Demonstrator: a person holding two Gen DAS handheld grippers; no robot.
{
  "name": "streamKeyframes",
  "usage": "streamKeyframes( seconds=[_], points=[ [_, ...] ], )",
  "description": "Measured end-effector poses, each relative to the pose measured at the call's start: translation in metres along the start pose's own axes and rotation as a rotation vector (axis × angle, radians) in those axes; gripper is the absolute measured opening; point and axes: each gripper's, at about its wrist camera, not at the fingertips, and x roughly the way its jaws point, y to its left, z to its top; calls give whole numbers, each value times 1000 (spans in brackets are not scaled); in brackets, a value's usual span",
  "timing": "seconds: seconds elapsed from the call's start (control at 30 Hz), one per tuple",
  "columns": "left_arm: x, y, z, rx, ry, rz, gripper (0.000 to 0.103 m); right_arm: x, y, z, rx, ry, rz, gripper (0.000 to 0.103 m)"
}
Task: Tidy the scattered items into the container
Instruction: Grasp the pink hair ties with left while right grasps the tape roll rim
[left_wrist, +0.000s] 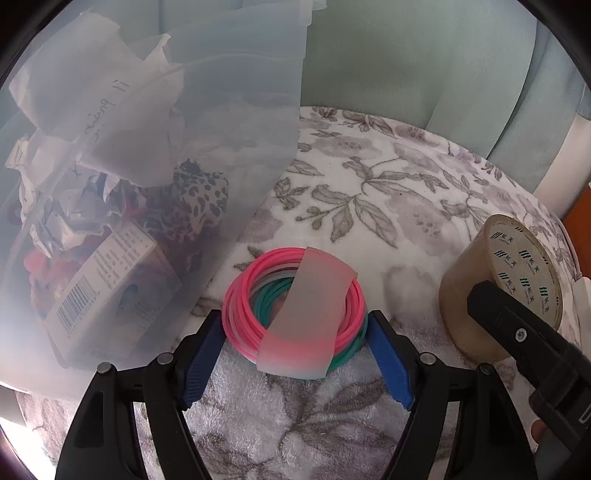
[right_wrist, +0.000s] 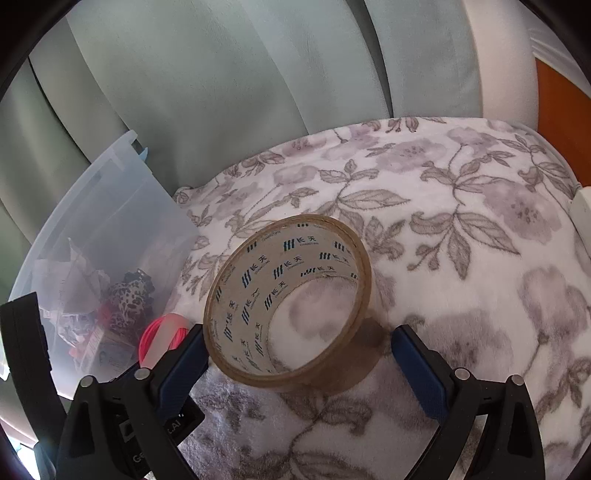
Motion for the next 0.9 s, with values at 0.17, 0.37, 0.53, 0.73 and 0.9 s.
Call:
streamKeyframes(
  seconds=[0.17, 0.37, 0.53, 0.73, 0.9],
  points=[
    [2, -1, 0, 2, -11, 5, 78, 7, 4, 4, -28, -8, -27, 101],
    [4, 0, 2, 10, -13, 8, 78, 6, 4, 5, -11, -19, -33, 99],
    [4, 1, 4, 13, -10, 4, 78, 1, 1, 5, 28, -28, -23, 98],
    [5, 2, 5, 26, -5, -3, 77, -12, -4, 0, 58, -46, -12, 98],
    [2, -2, 3, 45, 1, -21, 77, -26, -10, -5, 91, -56, -7, 98]
  ],
)
